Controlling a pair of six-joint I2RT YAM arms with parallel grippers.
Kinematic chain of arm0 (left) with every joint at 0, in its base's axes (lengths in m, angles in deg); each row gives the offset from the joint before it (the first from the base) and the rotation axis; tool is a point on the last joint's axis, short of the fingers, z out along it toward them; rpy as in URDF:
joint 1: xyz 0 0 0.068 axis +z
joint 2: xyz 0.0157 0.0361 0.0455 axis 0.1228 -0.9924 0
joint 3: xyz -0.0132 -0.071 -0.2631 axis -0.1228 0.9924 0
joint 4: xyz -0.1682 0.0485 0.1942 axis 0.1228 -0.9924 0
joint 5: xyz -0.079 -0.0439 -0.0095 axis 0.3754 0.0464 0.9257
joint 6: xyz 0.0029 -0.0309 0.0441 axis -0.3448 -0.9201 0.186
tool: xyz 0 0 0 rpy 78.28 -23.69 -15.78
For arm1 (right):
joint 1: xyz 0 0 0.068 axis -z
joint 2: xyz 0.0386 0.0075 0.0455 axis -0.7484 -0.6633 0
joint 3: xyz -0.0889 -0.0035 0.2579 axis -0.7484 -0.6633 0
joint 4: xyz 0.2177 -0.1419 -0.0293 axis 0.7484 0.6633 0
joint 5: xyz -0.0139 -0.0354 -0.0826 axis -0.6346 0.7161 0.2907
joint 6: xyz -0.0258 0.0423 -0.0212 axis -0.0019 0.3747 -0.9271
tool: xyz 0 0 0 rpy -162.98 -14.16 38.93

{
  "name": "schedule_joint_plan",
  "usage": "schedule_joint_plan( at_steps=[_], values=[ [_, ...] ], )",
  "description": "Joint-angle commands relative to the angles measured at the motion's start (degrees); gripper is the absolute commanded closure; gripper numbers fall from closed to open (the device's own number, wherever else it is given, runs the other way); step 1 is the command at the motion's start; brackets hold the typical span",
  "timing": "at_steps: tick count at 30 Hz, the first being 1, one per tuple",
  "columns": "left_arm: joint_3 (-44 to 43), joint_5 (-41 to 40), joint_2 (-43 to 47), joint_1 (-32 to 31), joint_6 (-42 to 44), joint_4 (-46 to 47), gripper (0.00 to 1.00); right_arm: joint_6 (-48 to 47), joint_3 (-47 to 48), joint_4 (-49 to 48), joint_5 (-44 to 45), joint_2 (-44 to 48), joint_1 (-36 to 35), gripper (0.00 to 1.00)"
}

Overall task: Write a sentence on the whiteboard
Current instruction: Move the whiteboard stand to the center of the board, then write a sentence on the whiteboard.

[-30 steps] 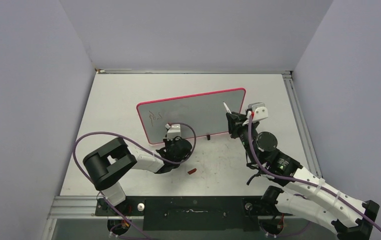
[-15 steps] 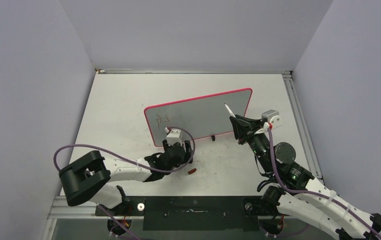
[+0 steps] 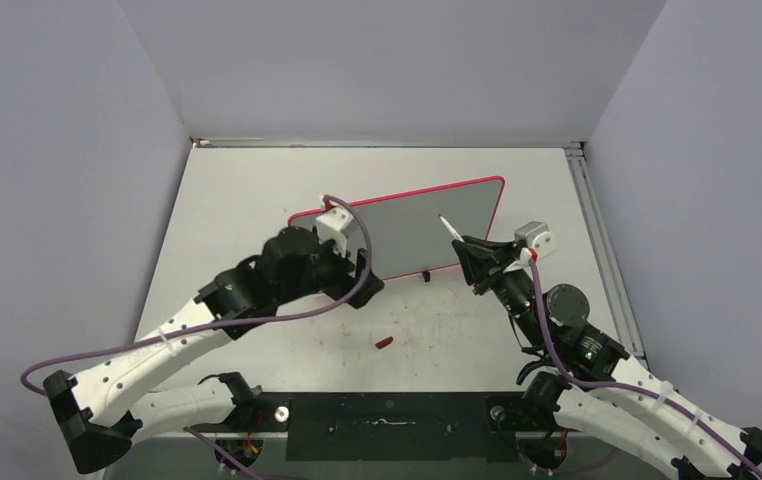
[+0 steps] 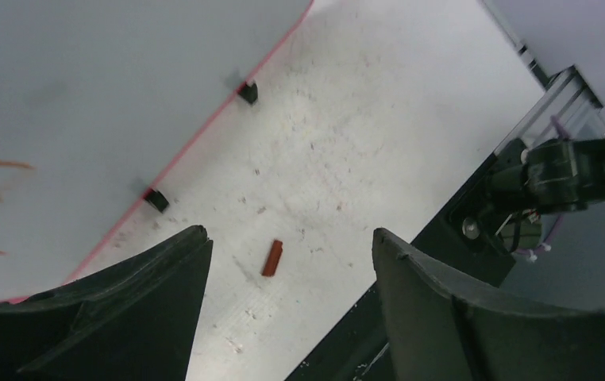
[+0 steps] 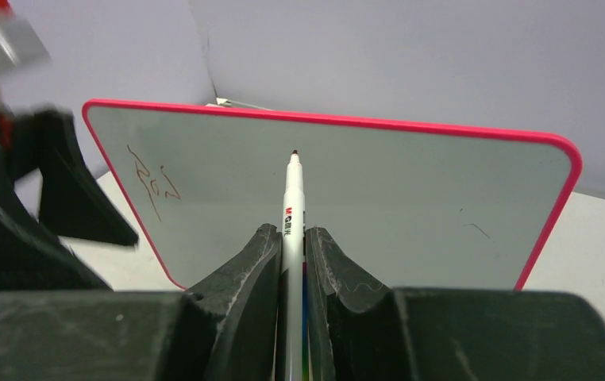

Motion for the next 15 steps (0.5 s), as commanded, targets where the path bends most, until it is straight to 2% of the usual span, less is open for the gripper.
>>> schedule_joint_plan(
  at_steps=[1, 4, 6, 11, 15],
  values=[
    [-18.47, 11.4, 1.21, 7.89, 14.55, -21.39, 0.28, 1.77, 2.56, 1.57, -2.97, 0.12, 0.3, 0.95],
    [-27.65, 15.57, 0.24, 15.06, 21.16, -26.82, 0.26, 2.8, 3.01, 2.49, -4.18, -0.05, 0.36, 0.95],
    [-29.93, 20.54, -0.14, 21.06, 25.34, -27.84, 0.25, 2.96, 3.17, 2.79, -5.82, -0.45, 0.29, 0.95],
    [-25.66, 24.23, 0.78, 29.45, 29.39, -19.52, 0.23, 3.19, 3.63, 2.85, -10.45, -3.33, 0.29, 0.95],
    [-19.86, 38.11, 0.35, 39.86, 30.53, -11.12, 0.21, 3.15, 3.61, 2.12, -13.12, -5.34, 0.25, 0.95]
  ],
)
